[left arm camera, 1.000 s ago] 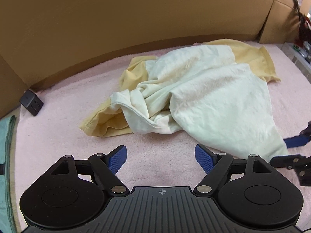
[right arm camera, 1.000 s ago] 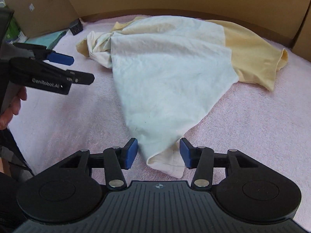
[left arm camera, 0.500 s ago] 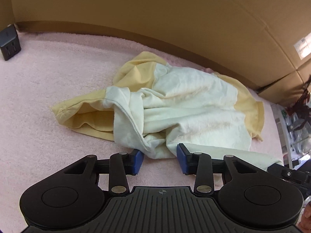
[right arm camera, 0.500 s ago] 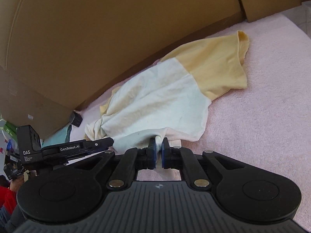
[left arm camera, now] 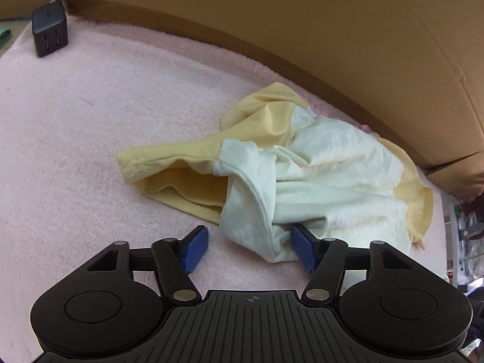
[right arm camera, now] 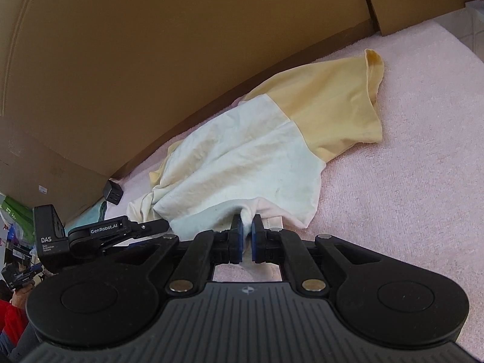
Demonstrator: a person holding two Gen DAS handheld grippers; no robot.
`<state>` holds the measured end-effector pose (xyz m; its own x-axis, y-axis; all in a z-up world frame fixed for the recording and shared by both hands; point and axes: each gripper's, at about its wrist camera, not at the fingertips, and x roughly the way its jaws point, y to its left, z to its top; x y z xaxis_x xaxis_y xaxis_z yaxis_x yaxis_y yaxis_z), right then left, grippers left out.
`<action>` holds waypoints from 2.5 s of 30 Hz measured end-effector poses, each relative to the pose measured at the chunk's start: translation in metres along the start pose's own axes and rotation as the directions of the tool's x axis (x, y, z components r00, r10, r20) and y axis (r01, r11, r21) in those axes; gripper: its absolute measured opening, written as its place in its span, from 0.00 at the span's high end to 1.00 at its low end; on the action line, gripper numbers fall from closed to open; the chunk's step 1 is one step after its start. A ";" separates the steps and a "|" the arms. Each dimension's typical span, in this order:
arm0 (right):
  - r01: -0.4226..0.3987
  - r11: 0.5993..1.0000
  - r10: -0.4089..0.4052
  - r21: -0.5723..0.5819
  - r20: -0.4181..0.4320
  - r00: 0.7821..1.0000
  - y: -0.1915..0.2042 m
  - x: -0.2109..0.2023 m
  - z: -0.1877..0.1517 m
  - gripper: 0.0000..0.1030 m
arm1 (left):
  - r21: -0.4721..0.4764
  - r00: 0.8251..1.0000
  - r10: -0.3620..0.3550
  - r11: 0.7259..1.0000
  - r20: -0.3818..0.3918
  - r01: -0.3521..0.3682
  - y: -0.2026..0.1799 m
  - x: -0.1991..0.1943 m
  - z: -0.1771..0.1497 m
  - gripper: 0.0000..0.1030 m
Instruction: Fold clothes
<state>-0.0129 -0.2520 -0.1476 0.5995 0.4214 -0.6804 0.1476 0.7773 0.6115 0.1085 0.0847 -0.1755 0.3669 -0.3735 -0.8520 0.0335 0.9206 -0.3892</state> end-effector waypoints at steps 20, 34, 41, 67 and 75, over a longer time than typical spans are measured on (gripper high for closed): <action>-0.281 0.951 0.281 0.133 0.020 0.960 -0.002 -0.040 0.027 0.94 | 0.324 0.995 0.094 0.943 -0.029 -0.080 -0.046 -0.073 0.033 0.85; 0.260 0.928 -0.267 -0.268 0.010 0.964 -0.004 -0.014 0.028 0.84 | 0.396 0.958 0.283 0.886 -0.053 -0.240 -0.036 -0.032 0.007 0.35; 0.233 0.961 -0.242 -0.147 -0.048 0.969 -0.028 -0.015 0.012 0.82 | 0.088 0.983 0.031 0.996 -0.182 -0.015 0.005 -0.030 -0.026 0.34; 0.164 0.958 -0.179 -0.237 -0.040 0.983 -0.025 0.020 0.024 0.51 | 0.047 0.981 0.130 0.991 -0.141 -0.124 -0.046 0.015 0.000 0.62; 0.088 0.972 -0.109 -0.219 -0.086 0.990 -0.020 0.015 0.022 0.95 | 0.082 0.977 0.128 0.990 -0.173 -0.116 -0.039 0.004 -0.007 0.97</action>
<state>0.0101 -0.2718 -0.1610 0.5097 0.3729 -0.7754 0.0243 0.8946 0.4461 0.1019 0.0461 -0.1663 0.2020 -0.2664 -0.9425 0.0671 0.9638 -0.2580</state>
